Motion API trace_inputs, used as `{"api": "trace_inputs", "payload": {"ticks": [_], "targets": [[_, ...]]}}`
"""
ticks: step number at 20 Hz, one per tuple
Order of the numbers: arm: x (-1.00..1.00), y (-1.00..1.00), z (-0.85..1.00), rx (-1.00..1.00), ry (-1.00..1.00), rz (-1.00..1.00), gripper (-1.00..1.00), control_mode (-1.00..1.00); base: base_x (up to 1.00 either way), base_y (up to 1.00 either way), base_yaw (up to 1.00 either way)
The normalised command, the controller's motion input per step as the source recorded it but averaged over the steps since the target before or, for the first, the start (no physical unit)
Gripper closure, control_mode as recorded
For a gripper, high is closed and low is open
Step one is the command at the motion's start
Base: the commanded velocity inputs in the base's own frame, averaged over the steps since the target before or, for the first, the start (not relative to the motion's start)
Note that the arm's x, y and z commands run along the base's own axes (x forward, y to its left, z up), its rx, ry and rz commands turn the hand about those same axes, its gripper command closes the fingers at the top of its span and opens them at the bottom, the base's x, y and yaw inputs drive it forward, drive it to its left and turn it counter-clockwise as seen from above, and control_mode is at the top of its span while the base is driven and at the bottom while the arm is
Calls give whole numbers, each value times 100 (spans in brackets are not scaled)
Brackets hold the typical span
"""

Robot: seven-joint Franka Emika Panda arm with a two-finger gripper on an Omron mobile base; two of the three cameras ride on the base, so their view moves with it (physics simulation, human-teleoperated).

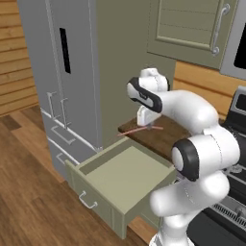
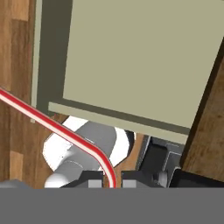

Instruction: Take a straw from the drawer in front and place it inside the glass cup on the dining counter.

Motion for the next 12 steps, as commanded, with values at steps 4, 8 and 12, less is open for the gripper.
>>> {"api": "trace_inputs", "payload": {"ticks": [4,8,12], "targets": [[0,0,0,0,0,0,100,100,-95,-2,-6],[0,0,0,0,0,0,100,100,-100,38,-8],[0,0,0,0,0,0,100,100,-100,96,5]]}}
